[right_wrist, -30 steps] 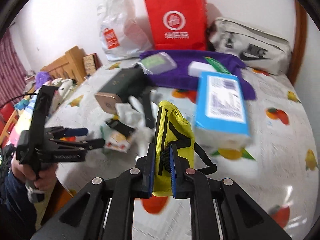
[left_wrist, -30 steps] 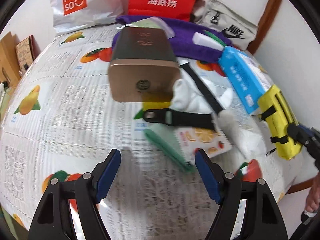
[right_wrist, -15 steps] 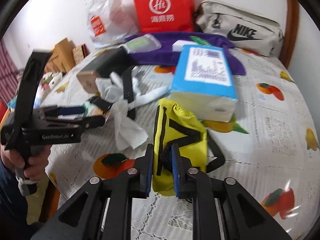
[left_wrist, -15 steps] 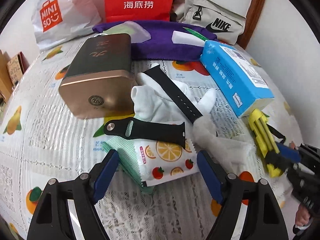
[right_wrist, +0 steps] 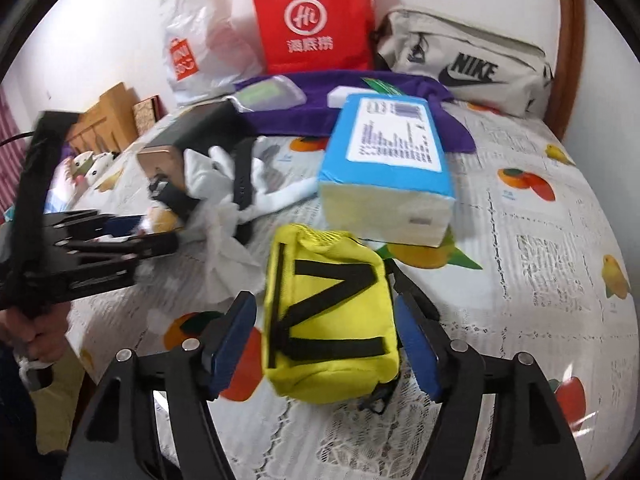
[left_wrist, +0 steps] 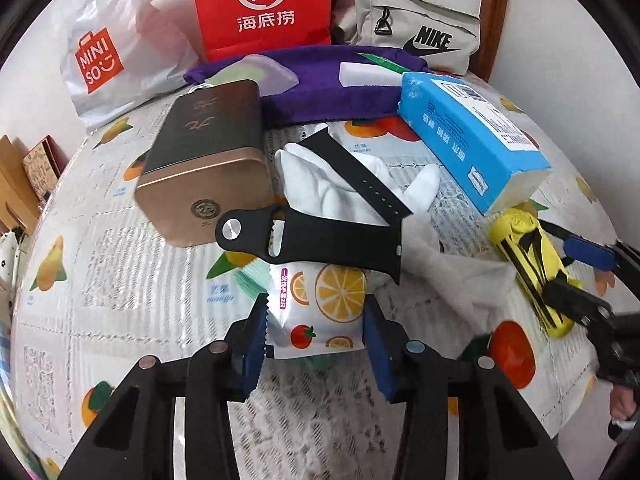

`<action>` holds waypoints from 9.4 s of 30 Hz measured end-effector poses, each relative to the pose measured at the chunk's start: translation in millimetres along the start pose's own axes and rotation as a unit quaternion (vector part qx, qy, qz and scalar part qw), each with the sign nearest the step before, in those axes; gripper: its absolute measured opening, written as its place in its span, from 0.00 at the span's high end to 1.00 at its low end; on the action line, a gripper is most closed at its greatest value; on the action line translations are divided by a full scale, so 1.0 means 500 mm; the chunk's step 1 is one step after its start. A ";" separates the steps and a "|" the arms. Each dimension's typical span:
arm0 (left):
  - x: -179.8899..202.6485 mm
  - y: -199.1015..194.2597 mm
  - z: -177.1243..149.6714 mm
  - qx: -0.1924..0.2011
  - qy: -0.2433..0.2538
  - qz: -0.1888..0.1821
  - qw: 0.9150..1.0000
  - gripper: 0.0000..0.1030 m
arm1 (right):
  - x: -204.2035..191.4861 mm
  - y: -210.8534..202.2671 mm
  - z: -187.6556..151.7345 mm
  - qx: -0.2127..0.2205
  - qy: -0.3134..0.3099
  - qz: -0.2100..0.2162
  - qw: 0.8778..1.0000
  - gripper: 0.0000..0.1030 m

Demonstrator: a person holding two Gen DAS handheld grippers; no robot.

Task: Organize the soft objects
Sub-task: 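Grasp the black watch strap with the left gripper while the right lifts the yellow pouch, then carry the watch strap with the left gripper while the right carries the pouch toward the towel, then open both grippers to drop the yellow pouch and watch strap onto the towel, then move both open grippers back toward the remaining pile on the bed, then grasp the white cloth with the right gripper while the left grasps the orange-print packet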

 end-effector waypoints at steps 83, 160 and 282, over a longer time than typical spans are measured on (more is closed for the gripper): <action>-0.111 -0.014 -0.030 0.040 -0.100 -0.050 0.993 0.81 | 0.008 0.034 -0.012 -0.018 -0.008 -0.039 0.999 0.41; -0.221 0.134 0.423 0.030 -0.107 -0.058 0.992 0.77 | 0.040 0.248 0.532 -0.001 -0.017 0.018 1.000 0.42; -0.096 -0.051 -0.088 0.007 -0.039 -0.004 0.999 0.88 | 0.047 -0.003 -0.032 0.012 0.049 -0.021 0.998 0.78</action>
Point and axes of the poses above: each gripper's, at about its wrist camera, not at the fingertips, and y roughly the way its jaws point, x to its right, z to its top, the point moved 4 cm from there along y, roughly the way its jaws point, and after that the axes turned 7 degrees about y, right-handed, at the moved point
